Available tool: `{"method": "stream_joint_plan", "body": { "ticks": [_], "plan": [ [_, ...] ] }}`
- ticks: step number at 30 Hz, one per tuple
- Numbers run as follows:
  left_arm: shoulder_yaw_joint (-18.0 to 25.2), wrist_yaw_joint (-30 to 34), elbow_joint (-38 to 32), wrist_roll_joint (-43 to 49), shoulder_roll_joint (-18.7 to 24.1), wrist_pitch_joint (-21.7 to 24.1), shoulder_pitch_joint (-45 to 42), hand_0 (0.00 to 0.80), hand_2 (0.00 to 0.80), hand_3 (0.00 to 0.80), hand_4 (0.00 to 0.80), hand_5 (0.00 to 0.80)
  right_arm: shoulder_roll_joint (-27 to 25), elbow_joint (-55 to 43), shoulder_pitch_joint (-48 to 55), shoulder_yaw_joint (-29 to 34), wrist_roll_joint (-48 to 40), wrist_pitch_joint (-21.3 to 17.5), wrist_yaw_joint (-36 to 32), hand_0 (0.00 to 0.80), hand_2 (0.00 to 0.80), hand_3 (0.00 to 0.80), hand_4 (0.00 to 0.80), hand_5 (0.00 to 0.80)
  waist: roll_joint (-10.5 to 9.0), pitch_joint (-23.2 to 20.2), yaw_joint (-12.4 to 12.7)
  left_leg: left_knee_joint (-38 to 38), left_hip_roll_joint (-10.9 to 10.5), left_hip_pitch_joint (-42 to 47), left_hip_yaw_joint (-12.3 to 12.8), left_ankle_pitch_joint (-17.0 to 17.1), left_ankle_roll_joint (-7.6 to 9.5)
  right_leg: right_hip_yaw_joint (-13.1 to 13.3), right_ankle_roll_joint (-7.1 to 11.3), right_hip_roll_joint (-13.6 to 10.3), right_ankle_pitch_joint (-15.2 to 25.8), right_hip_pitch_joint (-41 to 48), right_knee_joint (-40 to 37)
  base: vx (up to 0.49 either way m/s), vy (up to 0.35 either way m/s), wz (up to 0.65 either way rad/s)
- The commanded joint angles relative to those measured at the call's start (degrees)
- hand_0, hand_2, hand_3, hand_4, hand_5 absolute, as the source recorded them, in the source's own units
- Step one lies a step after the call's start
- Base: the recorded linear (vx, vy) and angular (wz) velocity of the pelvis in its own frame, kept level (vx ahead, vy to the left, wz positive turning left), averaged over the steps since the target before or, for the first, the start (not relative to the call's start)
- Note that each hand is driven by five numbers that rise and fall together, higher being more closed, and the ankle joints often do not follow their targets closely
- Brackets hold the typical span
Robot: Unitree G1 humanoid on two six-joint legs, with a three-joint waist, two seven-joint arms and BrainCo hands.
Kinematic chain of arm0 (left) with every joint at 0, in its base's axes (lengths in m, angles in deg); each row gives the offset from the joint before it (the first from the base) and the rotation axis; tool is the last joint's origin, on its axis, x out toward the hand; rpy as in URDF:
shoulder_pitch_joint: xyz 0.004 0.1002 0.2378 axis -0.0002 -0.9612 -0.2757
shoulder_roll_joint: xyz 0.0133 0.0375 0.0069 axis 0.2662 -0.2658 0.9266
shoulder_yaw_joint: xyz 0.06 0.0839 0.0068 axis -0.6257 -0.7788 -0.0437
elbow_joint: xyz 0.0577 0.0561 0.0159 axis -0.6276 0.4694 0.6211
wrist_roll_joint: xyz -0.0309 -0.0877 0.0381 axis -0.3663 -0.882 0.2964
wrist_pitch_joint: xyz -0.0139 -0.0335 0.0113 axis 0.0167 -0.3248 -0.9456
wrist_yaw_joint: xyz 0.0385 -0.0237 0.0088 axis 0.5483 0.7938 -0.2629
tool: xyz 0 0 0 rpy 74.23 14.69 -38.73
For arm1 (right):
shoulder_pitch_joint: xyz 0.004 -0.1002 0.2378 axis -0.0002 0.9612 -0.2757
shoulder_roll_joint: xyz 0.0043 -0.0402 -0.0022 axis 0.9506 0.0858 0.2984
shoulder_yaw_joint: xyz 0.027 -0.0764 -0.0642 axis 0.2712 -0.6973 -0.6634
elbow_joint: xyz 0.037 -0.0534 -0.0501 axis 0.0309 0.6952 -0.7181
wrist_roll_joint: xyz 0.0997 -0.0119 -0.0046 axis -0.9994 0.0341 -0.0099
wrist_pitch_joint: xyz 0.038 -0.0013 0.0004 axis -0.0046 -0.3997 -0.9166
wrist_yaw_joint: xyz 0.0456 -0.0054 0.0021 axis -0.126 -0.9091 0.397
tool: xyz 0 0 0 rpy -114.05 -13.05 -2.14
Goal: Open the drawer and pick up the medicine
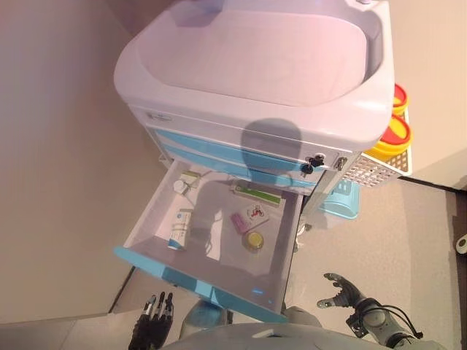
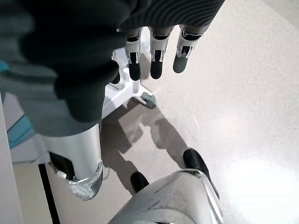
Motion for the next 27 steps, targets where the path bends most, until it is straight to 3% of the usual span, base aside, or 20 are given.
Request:
{"method": "stream_joint_plan", "body": {
  "ticks": [1,3,7,10,13,15,20,27],
  "plan": [
    [-2.0,-5.4,-0.1,9.6,0.5,8.3,2.2,0.000,0.000,0.000,0.000,0.000,0.8,-0.6,-1.3,0.2,-0.2,-2.3,0.7,0.000,0.000,0.000,0.000,0.000,-1.67,2.2,-0.7,1.0,-3.2,3.5,1.7,-8.5,1.61,1.3,3.25,1.3,7.0,8.7,-14.7,0.048,0.010,-0.08],
    [-3.8,-9.6,0.2,16.1,0.7,11.9,3.0,0.000,0.000,0.000,0.000,0.000,1.3,-0.6,-1.2,0.1,-0.7,-2.3,0.8,0.000,0.000,0.000,0.000,0.000,-1.79,1.8,-1.1,0.6,-3.0,4.0,2.0,-8.4,1.71,1.6,3.32,1.4,7.1,9.0,-14.8,0.041,0.011,-0.08],
    [-9.5,-20.0,0.8,41.1,1.7,21.8,4.6,0.000,0.000,0.000,0.000,0.000,1.9,-1.9,-0.6,-0.2,-5.5,-3.1,0.3,0.000,0.000,0.000,0.000,0.000,-1.89,1.1,-2.2,-0.2,-2.8,5.1,2.8,-8.4,2.00,2.4,3.31,1.7,7.4,9.4,-14.8,0.025,0.024,-0.07],
    [-15.6,-25.1,1.0,55.5,2.9,24.4,5.1,0.000,0.000,0.000,0.000,0.000,1.3,-5.8,-0.3,0.1,-11.8,-7.2,-3.2,0.000,0.000,0.000,0.000,0.000,-1.71,0.6,-3.6,-0.4,-2.5,5.9,3.6,-8.4,2.14,3.5,3.34,1.9,7.7,9.4,-14.9,0.015,0.056,-0.17],
    [-18.2,-26.5,0.1,55.2,3.8,21.9,4.5,0.000,0.000,0.000,0.000,0.000,-1.0,-17.2,0.1,0.2,-16.1,-9.5,-5.2,0.000,0.000,0.000,0.000,0.000,-1.56,0.3,-5.2,-0.7,-2.0,6.5,4.8,-8.6,2.33,4.6,3.53,2.0,7.7,9.2,-14.6,0.005,0.052,-0.17],
    [-17.3,-26.3,0.3,54.2,4.2,20.6,3.6,0.000,0.000,0.000,0.000,0.000,-2.9,-27.2,0.8,0.5,-18.2,-9.5,-6.7,0.000,0.000,0.000,0.000,0.000,-1.64,0.3,-6.1,-0.9,-1.7,6.8,5.7,-8.8,2.46,5.1,3.62,2.0,7.7,9.0,-14.5,-0.010,0.033,-0.25],
    [-13.7,-26.3,2.4,55.0,4.7,19.7,1.3,0.000,0.000,0.000,0.000,0.000,-5.5,-50.4,2.1,0.2,-19.0,-13.9,-9.4,0.000,0.000,0.000,0.000,0.000,-1.96,0.1,-7.7,-1.6,-1.2,7.6,7.2,-9.2,2.61,5.8,3.75,2.0,7.3,8.9,-14.5,-0.021,0.030,-0.18],
    [-11.7,-25.7,3.5,53.6,4.2,20.2,-0.1,0.000,0.000,0.000,0.000,0.000,-9.2,-66.2,0.0,-3.3,-16.0,-24.1,-12.7,0.000,0.000,0.000,0.000,0.000,-1.62,-0.3,-6.7,-2.8,-0.8,7.9,7.2,-8.9,2.07,4.7,4.02,1.4,6.8,9.0,-14.7,-0.027,0.030,0.02]
  ]
}}
